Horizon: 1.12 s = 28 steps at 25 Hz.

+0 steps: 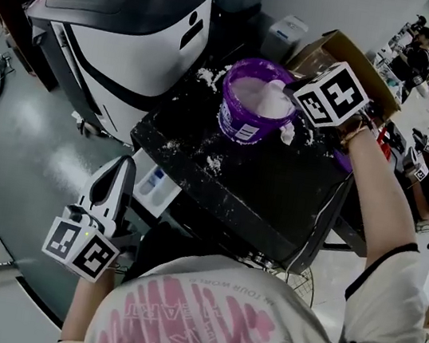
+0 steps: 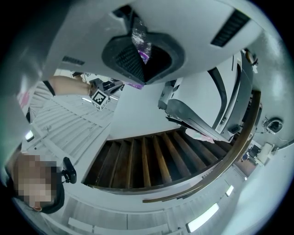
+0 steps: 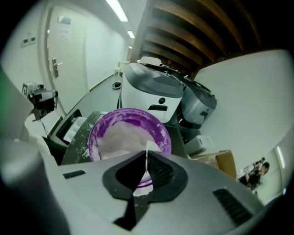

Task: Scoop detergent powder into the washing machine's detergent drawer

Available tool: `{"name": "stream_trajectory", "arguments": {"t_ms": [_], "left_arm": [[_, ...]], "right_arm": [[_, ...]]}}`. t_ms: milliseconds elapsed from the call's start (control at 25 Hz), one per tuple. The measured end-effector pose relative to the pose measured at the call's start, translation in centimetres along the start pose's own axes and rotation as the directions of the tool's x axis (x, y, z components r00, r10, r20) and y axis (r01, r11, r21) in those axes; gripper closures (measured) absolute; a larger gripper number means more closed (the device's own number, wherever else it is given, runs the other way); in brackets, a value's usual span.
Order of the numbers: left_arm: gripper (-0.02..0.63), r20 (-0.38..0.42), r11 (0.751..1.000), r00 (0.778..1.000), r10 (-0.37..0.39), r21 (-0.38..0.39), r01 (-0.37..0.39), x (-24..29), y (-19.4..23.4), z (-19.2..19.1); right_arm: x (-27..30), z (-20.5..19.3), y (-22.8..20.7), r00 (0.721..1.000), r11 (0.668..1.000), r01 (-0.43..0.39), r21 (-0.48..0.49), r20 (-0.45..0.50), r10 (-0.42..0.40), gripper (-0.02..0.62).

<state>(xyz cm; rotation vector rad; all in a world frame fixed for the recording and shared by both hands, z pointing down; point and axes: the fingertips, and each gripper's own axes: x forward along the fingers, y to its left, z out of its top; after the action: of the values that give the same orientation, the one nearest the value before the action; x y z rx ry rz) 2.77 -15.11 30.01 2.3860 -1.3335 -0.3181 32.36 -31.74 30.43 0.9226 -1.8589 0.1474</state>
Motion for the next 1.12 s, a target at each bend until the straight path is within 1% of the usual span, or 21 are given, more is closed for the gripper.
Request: {"name": "stream_trajectory", "arguments": {"t_ms": [120,280,400,480,600,760,840,1000,1120], "left_arm": [[0.603,-0.007,1.0,1.0,0.0,-0.009,0.0,0.3,0.3,-0.5],[0.603,-0.02,1.0,1.0,0.008,-0.001,-0.008,1.0,1.2,-0.6],[0.603,-0.037,1.0,0.999,-0.005,0.005,0.006,1.7,1.6,-0.7],[0.603,-0.049,1.0,0.999,-0.014,0.006,0.014,2.2,2.0,-0.6],[0.603,-0.049,1.0,0.999,-0.02,0.001,0.02,2.8,2.8,-0.2],[0.603,-0.066,0.999,0.997,-0.039,-0.005,0.039,4.0,3.4,-0.3],[0.603,-0.074,0.998,0.996,-0.055,0.003,0.055,4.6,3.3,-0.4],[0.603,-0.085,0.997,0.993,-0.079,-0.007,0.078,5.2,3.0,-0.7],[0.603,-0.084,0.997,0.993,-0.079,-0.013,0.078,5.2,3.2,-0.7]], "right_arm": [[0.5,0.2,-0.2,0.999,0.988,0.004,-0.153,-0.044,-0.011,0.589],[1.1,1.1,-0.3,0.997,0.961,0.011,-0.277,-0.067,-0.03,0.589],[1.4,1.1,-0.3,0.996,0.923,0.016,-0.383,-0.073,-0.048,0.589],[1.8,1.1,-0.3,0.996,0.903,0.018,-0.43,-0.068,-0.053,0.589],[2.3,0.6,-0.1,0.994,0.885,0.002,-0.465,-0.094,-0.051,0.589],[2.7,0.0,0.3,0.986,0.852,-0.028,-0.522,-0.156,-0.063,0.589],[2.7,-0.2,0.5,0.982,0.846,-0.043,-0.532,-0.179,-0.063,0.589],[2.9,-1.1,1.1,0.977,0.869,-0.088,-0.487,-0.214,-0.021,0.591],[3.0,-1.5,1.8,0.975,0.909,-0.132,-0.396,-0.215,0.048,0.589]]}}
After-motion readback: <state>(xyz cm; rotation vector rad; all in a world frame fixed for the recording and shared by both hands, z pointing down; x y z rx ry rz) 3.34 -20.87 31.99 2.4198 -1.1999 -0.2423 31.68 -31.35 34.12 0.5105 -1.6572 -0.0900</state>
